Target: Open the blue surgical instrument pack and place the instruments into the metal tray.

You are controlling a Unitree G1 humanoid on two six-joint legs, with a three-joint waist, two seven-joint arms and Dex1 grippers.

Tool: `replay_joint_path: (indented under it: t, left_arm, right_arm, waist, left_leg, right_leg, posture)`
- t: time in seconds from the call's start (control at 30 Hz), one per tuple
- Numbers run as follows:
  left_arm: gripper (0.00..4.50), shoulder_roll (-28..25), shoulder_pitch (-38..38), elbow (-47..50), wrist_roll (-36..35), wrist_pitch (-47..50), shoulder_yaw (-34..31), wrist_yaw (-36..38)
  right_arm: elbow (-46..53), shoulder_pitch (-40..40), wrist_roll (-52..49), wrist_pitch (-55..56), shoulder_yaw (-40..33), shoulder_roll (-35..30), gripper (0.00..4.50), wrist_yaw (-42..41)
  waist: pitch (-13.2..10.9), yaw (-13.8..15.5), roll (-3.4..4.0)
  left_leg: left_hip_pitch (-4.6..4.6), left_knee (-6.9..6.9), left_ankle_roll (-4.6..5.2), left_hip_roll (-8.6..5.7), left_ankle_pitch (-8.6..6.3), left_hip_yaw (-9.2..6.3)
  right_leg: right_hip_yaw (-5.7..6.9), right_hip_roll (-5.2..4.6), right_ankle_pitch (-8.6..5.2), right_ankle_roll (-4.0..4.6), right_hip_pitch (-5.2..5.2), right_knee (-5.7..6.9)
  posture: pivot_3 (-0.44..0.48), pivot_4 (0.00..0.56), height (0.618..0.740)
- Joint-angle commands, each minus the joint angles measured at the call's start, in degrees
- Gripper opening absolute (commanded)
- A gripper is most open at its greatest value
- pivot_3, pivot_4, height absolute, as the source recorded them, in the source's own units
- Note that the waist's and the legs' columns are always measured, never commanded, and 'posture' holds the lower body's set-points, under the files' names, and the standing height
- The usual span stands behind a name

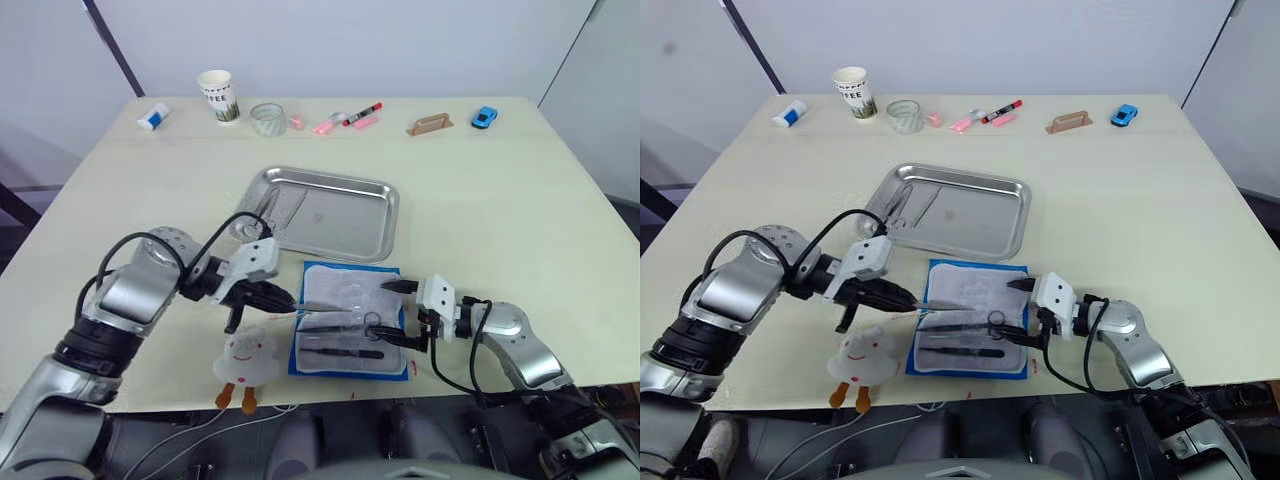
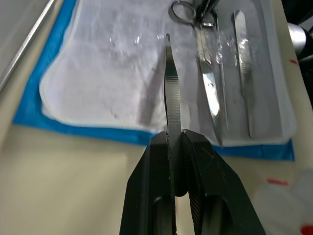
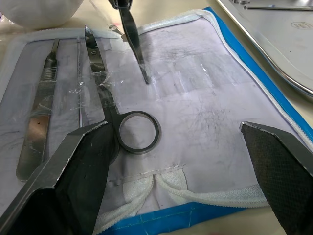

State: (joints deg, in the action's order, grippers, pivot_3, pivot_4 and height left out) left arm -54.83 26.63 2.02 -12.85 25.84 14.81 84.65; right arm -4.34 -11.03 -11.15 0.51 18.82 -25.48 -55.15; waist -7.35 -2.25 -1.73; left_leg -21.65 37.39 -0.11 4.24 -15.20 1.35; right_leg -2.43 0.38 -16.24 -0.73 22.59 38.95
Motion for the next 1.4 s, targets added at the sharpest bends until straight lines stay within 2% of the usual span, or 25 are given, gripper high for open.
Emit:
replay_joint_path:
  t: [0.03,0.4,0.53,0.77,0.83,1.0,1.07,1.23,1.4]
  left_arm:
    - [0.03,-1.77,-0.04,0.66,-1.08,-0.86,-2.3,1.3]
    - [0.03,-5.2,-0.44,0.05,-2.62,-1.09,-4.35,3.88]
    - [0.03,-7.08,-1.71,-0.5,-3.61,-1.31,-6.85,3.75]
    - [0.03,-6.61,-2.5,-1.08,-8.38,2.12,-12.02,2.3]
    - [0.03,-4.07,-1.28,-1.45,-10.19,4.53,-14.27,-1.5]
    - [0.03,7.71,1.7,0.71,-13.15,17.38,-19.08,-20.47]
    - [0.03,11.3,1.88,2.47,-13.13,19.83,-19.21,-25.65]
    - [0.03,20.16,5.92,0.75,-8.66,23.28,-19.84,-42.82]
    - [0.03,25.17,8.44,-2.88,-2.55,22.19,-18.22,-54.82]
  right_arm:
    - [-6.88,2.53,5.93,-2.83,3.11,-1.22,4.5,1.2]
    - [-7.08,2.42,5.97,-2.61,3.17,-1.08,4.5,1.19]
    - [-7.16,2.47,5.97,-2.59,3.22,-1.05,4.5,1.23]
    - [-7.01,2.51,5.94,-2.66,3.31,-1.13,4.5,1.07]
    - [-7.18,2.44,6.0,-2.55,3.37,-1.07,4.5,1.07]
    - [-7.66,2.44,5.91,-2.3,3.28,-0.78,4.5,1.28]
    - [-7.85,2.34,5.9,-2.33,3.29,-0.57,4.5,1.44]
    - [-8.16,2.03,5.94,-2.23,3.21,-0.55,4.5,1.38]
    - [-8.52,1.74,6.02,-1.99,3.3,-0.54,4.5,1.35]
  waist:
    - [0.01,0.04,-0.02]
    - [0.0,0.02,0.0]
    - [0.0,0.0,0.01]
    - [0.0,0.0,0.0]
    - [0.0,0.06,0.0]
    - [0.06,0.14,-0.09]
    - [0.06,0.06,-0.12]
    - [0.06,-0.05,-0.14]
    - [0.07,-0.06,-0.12]
  left_leg:
    - [0.0,0.0,0.0,0.0,0.0,0.0]
    - [0.01,0.0,0.0,0.0,0.0,0.02]
    - [0.01,-0.03,0.0,0.01,0.0,0.04]
    - [0.01,-0.03,0.0,0.02,0.0,0.04]
    - [0.01,-0.03,0.0,0.02,0.0,0.04]
    - [0.0,-0.02,0.0,0.01,0.0,0.01]
    - [0.0,-0.02,0.0,0.01,0.0,-0.01]
    - [0.0,-0.01,0.0,0.02,0.0,-0.07]
    - [0.03,-0.01,-0.01,0.01,0.0,-0.06]
  right_leg:
    - [0.0,0.0,0.0,0.0,-0.01,0.0]
    - [-0.01,0.0,-0.01,0.01,0.0,0.0]
    - [-0.03,0.0,-0.01,0.02,0.04,0.01]
    - [-0.02,0.0,-0.02,0.02,0.04,0.01]
    - [-0.02,0.0,-0.02,0.02,0.04,0.01]
    - [0.0,0.0,-0.01,0.0,0.01,0.01]
    - [0.0,-0.01,-0.01,-0.01,-0.01,0.01]
    - [-0.01,0.02,0.01,0.01,-0.03,0.04]
    - [-0.04,0.02,0.02,0.02,-0.06,0.04]
  posture:
    - [0.0,0.15,0.728]
    - [0.0,0.15,0.728]
    - [0.0,0.15,0.728]
    - [0.0,0.15,0.728]
    - [0.0,0.15,0.728]
    - [0.0,0.15,0.728]
    - [0.0,0.15,0.728]
    - [0.0,0.15,0.728]
    - [0.0,0.15,0.728]
